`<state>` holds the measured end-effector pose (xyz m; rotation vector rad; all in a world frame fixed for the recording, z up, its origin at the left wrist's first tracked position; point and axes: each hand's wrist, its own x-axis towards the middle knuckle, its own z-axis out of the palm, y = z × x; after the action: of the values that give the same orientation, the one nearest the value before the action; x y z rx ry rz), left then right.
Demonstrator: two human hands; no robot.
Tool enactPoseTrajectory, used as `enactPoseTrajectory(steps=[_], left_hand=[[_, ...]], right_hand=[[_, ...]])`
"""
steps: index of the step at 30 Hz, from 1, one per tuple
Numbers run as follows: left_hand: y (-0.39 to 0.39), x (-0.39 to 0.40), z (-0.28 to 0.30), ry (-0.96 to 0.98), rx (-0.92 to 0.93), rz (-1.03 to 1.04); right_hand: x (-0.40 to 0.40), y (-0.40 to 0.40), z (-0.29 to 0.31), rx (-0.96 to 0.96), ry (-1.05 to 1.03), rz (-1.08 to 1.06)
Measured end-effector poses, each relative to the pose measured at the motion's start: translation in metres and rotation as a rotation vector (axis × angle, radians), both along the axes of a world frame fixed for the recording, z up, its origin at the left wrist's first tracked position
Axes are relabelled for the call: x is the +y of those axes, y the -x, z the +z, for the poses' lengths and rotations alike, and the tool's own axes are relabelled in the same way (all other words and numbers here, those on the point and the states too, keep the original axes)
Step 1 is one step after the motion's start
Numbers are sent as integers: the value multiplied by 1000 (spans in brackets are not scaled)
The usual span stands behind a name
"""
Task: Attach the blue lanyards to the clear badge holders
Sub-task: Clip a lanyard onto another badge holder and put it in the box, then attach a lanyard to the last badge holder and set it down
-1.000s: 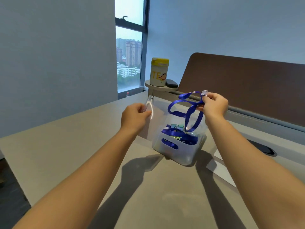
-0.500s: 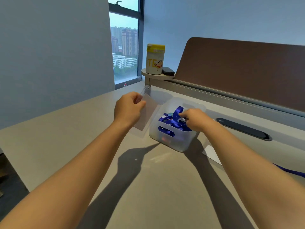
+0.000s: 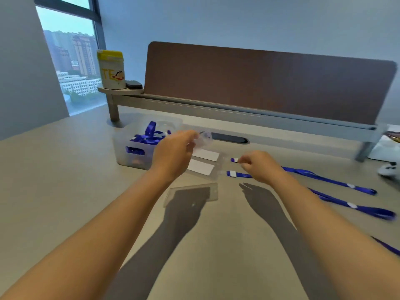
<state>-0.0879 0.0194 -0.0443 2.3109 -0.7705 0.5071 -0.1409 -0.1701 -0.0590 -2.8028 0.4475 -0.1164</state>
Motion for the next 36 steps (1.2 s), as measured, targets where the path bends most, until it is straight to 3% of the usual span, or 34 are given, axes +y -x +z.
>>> enactPoseTrajectory(steps=[9, 16, 22, 30, 36], left_hand=[[36, -92, -34, -121, -14, -200], [43, -114, -45, -180, 62, -177], [47, -122, -41, -90, 141, -158], [51, -116, -30, 71, 165, -176], [54, -115, -26, 247, 286, -157]], right_hand=[[-81, 77, -48, 103, -48, -326], [-88, 86, -60, 49, -65, -286], [-88, 86, -57, 46, -288, -247], [-72, 81, -33, -121, -502, -185], [-53, 82, -15, -286, -651, -158]])
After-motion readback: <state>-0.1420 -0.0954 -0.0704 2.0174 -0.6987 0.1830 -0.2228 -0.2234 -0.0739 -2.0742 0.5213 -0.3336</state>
